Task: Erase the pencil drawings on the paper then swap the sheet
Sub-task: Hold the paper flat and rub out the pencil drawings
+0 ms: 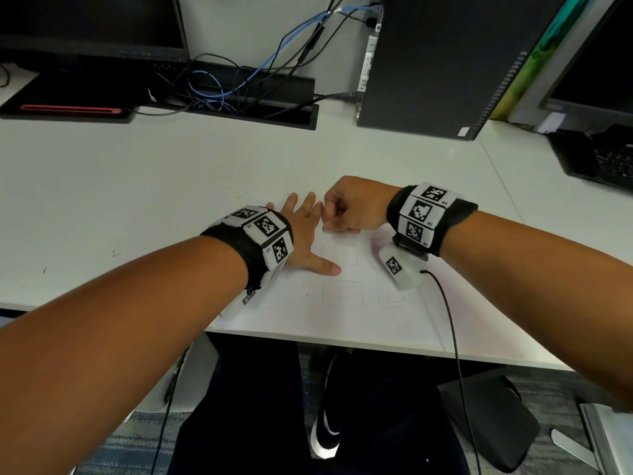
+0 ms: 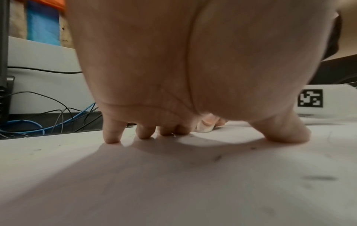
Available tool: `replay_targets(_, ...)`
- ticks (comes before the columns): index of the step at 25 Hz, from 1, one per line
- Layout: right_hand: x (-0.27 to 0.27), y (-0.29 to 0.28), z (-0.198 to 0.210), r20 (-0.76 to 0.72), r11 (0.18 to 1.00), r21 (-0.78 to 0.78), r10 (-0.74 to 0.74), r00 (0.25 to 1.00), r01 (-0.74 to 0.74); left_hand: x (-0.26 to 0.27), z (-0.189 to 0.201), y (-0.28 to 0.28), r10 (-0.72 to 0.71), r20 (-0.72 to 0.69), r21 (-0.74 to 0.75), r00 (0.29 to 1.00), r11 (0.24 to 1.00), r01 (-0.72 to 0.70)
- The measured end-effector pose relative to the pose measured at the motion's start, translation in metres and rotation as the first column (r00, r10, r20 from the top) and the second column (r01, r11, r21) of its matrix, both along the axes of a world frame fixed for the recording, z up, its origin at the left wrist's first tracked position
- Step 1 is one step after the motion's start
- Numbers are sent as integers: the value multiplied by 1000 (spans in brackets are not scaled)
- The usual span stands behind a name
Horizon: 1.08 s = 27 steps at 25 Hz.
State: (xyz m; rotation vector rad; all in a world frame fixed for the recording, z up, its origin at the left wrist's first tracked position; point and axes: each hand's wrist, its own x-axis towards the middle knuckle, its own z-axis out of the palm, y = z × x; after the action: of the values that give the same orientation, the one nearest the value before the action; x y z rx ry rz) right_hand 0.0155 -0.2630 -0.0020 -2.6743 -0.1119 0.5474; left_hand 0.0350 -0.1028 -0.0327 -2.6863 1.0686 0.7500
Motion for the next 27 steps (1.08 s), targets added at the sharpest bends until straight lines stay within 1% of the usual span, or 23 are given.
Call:
replay_targets(3, 6, 1, 3, 135, 997, -58, -44, 990, 53, 0, -1, 0, -5, 10, 9, 1000, 1000, 5)
replay_targets(4, 6, 2, 4, 155, 996, -67, -50, 987, 61, -1, -1, -1, -5, 13, 10, 1000, 1000, 5)
replay_targets(5, 5, 3, 4, 137, 997, -64, -40, 990, 49, -1, 0, 0, -4, 13, 9, 1000, 1000, 4)
replay_targets(8, -6, 6, 4, -7, 997, -42, 58, 998, -58, -1, 0, 0, 5, -11, -9, 1000, 1000, -5)
replay_targets(9, -7, 6, 4, -12, 997, -45, 68, 998, -68, -1, -1, 0, 6, -12, -10, 1000, 1000, -6)
replay_targets(12, 3, 2, 6, 105, 997, -51, -45, 994, 50, -1, -2, -1, -2, 12, 9, 1000, 1000, 2)
replay_targets(13, 5, 2, 6, 119, 996, -45, -65, 991, 71, -1, -2, -1, -4, 20, 12, 1000, 1000, 4)
replay_targets(14, 5, 2, 6, 110, 997, -42, -57, 992, 62, 0, -2, -1, -3, 21, 11, 1000, 1000, 3)
replay_targets(17, -6, 6, 3, 4, 997, -48, 63, 998, -63, 2, -3, -1, -2, -1, -11, 1000, 1000, 2)
replay_targets(18, -5, 7, 3, -2, 996, -46, 72, 997, -72, 2, -4, 0, -1, -4, -12, 1000, 1000, 1)
replay_targets(21, 4, 2, 5, 137, 996, -81, -24, 990, 35, 0, -3, -1, -6, 18, 7, 1000, 1000, 6)
replay_targets(22, 5, 2, 6, 150, 995, -82, -39, 988, 52, -1, -3, -2, -7, 21, 11, 1000, 1000, 7)
replay_targets(23, 4, 2, 5, 129, 997, -72, -29, 991, 38, 0, -2, -1, -4, 17, 10, 1000, 1000, 4)
replay_targets(26, -7, 8, 6, -17, 993, -54, 100, 995, -101, 1, -3, -1, -1, -5, -4, 1000, 1000, 1)
replay_targets(27, -7, 8, 6, -18, 993, -54, 104, 994, -104, 1, -3, 0, 0, -6, -1, 1000, 1000, 0)
